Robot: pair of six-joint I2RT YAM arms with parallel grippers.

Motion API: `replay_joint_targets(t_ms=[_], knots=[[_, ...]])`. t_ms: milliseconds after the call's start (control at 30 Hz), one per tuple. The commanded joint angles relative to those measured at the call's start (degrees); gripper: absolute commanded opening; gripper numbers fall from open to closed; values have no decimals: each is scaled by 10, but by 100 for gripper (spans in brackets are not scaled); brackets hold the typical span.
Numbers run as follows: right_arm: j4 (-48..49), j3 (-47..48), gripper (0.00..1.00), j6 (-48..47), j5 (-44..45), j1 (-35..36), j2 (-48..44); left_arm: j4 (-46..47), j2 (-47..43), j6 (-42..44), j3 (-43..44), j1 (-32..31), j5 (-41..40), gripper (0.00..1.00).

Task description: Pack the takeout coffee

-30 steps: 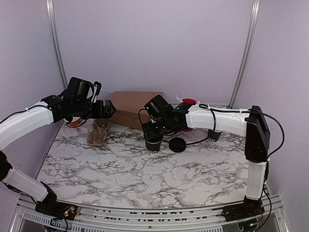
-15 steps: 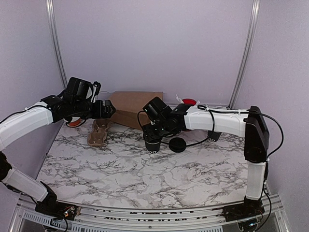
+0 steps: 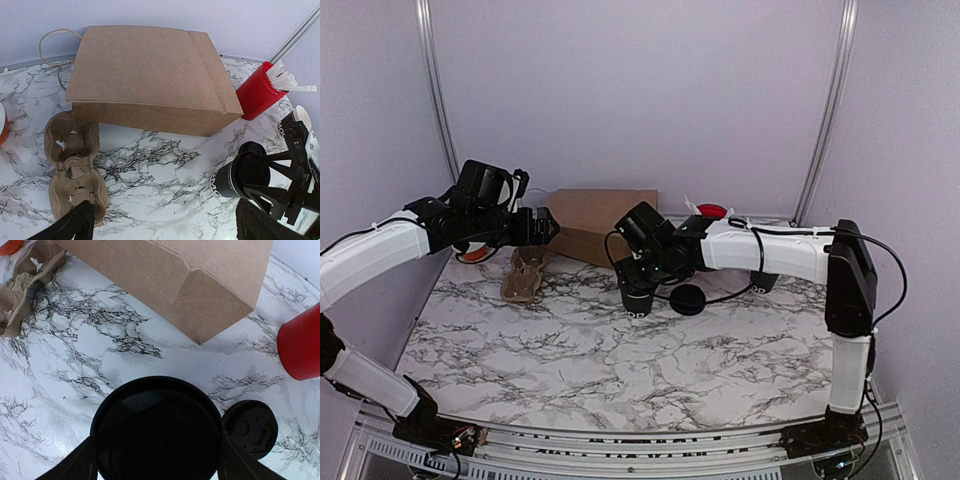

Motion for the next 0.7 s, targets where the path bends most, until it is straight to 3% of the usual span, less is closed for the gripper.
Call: replay_joint_targets(t_ms=[0,333,667], knots=[[-9,13,78,-1,2,5,19,-8,-4,3,-1,4,4,99],[-18,17,74,6,9,5,12,-8,-2,1,-1,6,8,99],[-10,-34,70,25,27,-6,-78,-8,-2,-1,-1,8,9,99]])
